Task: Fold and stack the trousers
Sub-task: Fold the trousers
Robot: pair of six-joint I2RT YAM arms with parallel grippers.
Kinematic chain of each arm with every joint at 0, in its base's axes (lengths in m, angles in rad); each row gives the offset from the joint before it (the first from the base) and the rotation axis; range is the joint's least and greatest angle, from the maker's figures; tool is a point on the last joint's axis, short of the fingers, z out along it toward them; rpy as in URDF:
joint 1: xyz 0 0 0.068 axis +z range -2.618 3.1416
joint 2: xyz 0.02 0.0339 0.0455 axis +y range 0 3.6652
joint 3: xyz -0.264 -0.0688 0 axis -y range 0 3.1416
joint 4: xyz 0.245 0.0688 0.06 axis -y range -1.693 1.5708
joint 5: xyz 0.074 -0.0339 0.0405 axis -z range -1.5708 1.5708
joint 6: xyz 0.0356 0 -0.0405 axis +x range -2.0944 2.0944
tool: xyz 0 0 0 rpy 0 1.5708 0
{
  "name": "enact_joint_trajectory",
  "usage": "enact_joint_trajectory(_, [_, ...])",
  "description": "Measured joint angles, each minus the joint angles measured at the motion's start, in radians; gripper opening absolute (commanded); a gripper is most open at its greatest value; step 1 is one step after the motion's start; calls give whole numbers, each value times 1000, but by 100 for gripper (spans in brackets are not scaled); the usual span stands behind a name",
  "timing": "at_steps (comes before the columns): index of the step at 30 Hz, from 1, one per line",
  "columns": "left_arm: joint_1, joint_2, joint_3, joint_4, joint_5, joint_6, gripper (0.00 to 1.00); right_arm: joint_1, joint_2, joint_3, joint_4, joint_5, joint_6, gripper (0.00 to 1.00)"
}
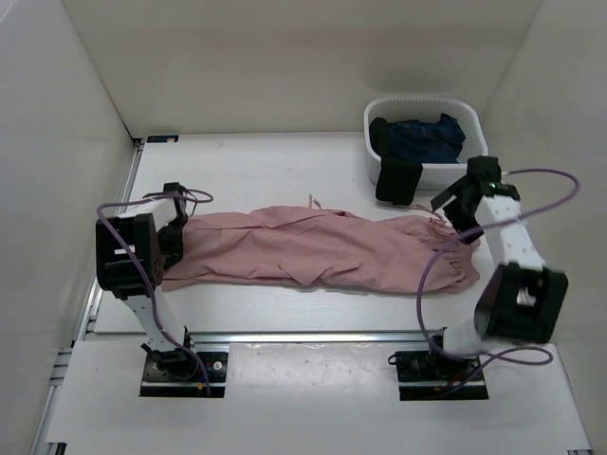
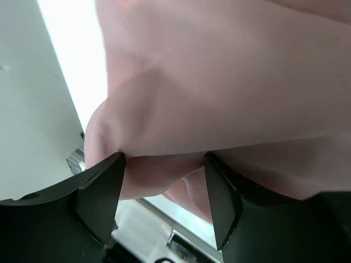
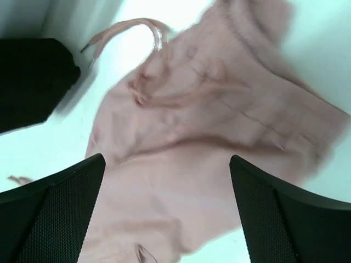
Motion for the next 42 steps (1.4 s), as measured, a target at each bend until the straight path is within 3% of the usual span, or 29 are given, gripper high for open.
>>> enact_joint_trajectory(4, [1, -5, -42, -29, 2, 3, 73, -76, -268, -178, -34, -14, 21, 99])
enact_joint_trajectory(7, [1, -11, -52, -44, 0, 3, 73, -144, -356, -350, -34, -31, 43, 99])
enact_joint_trajectory(11, [1, -12, -56, -51, -1, 4, 73, -198, -275, -486, 26, -44, 55, 99])
enact_joint_trajectory(16, [1, -12, -56, -57, 0, 4, 73, -202, -157, -505, 246, -57, 56, 99])
enact_joint_trajectory(18, [1, -11, -56, -64, 3, 4, 73, -204, -133, -497, 315, -55, 70, 95])
enact_joint_trajectory(21, [1, -12, -57, -71, 8, 3, 73, -209, -58, -447, 350, -57, 93, 69])
enact_joint_trajectory(26, [0, -23, -78, -78, 2, 4, 73, -236, 19, -436, 454, -108, 149, 0])
enact_joint_trajectory(30, [-17, -26, -83, -84, 4, 3, 73, -270, 20, -449, 479, -151, 166, 0])
enact_joint_trajectory(34, [-66, -26, -82, -96, 10, 3, 73, -265, -37, -433, 402, -56, 82, 0])
enact_joint_trajectory(36, [-92, -26, -82, -102, 16, 3, 73, -233, -100, -386, 332, 24, 13, 0])
enact_joint_trajectory(38, [-109, -26, -81, -109, 25, 3, 73, -126, -162, -283, 265, 147, -71, 0])
enact_joint_trajectory(42, [-111, -26, -80, -117, 34, 2, 73, 291, -196, -36, 256, 375, -195, 0])
